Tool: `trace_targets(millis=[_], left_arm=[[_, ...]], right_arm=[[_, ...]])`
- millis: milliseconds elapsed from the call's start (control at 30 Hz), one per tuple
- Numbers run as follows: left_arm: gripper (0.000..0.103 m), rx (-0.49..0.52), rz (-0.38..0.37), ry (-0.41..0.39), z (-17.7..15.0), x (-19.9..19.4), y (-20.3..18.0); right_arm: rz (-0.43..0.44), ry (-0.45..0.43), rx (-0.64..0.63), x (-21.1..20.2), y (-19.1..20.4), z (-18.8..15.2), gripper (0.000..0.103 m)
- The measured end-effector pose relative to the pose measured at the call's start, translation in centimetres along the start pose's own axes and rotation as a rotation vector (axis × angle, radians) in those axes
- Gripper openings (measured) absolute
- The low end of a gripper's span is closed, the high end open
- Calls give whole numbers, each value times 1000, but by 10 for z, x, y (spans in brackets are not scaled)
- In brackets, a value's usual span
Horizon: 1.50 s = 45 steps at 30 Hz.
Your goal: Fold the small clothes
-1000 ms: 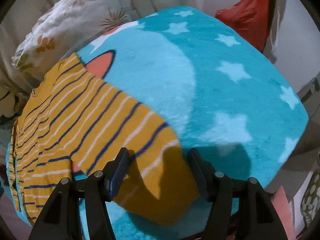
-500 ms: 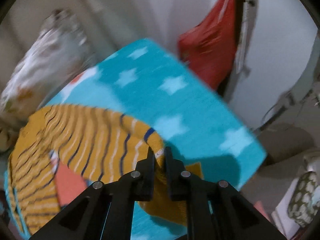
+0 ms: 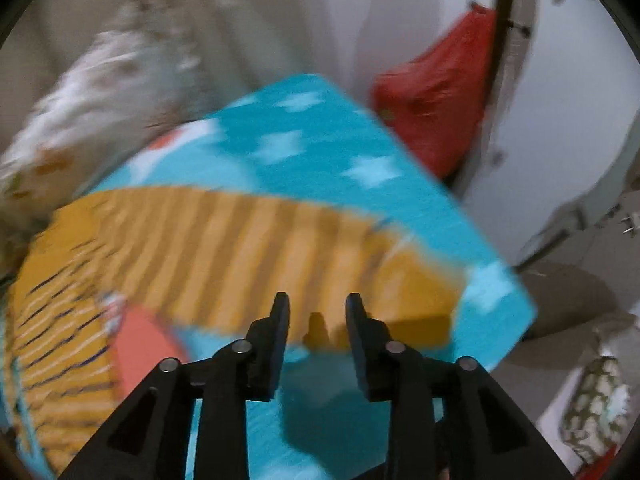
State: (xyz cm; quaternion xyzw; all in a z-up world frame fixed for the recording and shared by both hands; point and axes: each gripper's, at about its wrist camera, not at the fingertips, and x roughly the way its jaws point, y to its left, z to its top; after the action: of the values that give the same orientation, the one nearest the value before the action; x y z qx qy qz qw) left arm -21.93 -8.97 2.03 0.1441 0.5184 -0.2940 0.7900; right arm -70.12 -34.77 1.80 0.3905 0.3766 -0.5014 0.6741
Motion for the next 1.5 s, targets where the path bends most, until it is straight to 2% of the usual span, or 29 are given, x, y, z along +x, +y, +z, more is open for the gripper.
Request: trace_targets(millis=[67,167,300,400,433,500,533,567,600,633,700,867,933,1033,1133,1267,1333,1400,1500], left_arm=[[78,-33,-26,29,-8,9,12],[78,-71,-67,64,-19,19,24],[78,-63,-60,90,-32,25,25],[76,-19,-52,135,-43,33,17],[61,-18,-62,146,-45,35,16],[42,3,-27,129,-50,32,13],[27,12,-28,128,-51,30,12],[19,7,-33,126,-52,28,13],[17,-2,-31,126,-52,26,15],[12,-12,-31,128,-53,25,18],[11,-24,-30,135,-55,20,23],[11,-19,-15,144,-69,3,35],[11,-24,-34,148,-71,-1,40],[11,-31,-24,124,-69,-10,46],[14,-43,-22,90,-62,-19,47],[40,-51,-41,53,-51,-31,44],[42,-49,-50,46,-47,-32,40],[42,-49,-61,49,-43,-31,32],[42,-46,-76,54,-39,-32,25]], right_arm=[[133,43,-43,-2,27,-21,45],[305,167,-147,11,76,-56,45],[417,261,-270,22,126,-97,45],[434,299,-317,30,147,-111,45],[426,307,-332,33,153,-114,45],[411,307,-350,36,159,-122,47],[400,293,-356,35,160,-123,47],[395,292,-356,35,158,-122,41],[396,291,-351,34,154,-123,20],[402,296,-342,35,152,-124,10],[434,316,-303,38,153,-129,8],[450,332,-251,28,126,-138,7],[472,336,-240,25,117,-140,7],[506,286,-190,14,101,-128,7],[451,192,-10,14,46,-99,8],[386,131,259,32,-38,-73,10],[383,106,375,39,-75,-64,14],[382,86,439,44,-94,-59,33],[384,57,521,50,-117,-50,35]])
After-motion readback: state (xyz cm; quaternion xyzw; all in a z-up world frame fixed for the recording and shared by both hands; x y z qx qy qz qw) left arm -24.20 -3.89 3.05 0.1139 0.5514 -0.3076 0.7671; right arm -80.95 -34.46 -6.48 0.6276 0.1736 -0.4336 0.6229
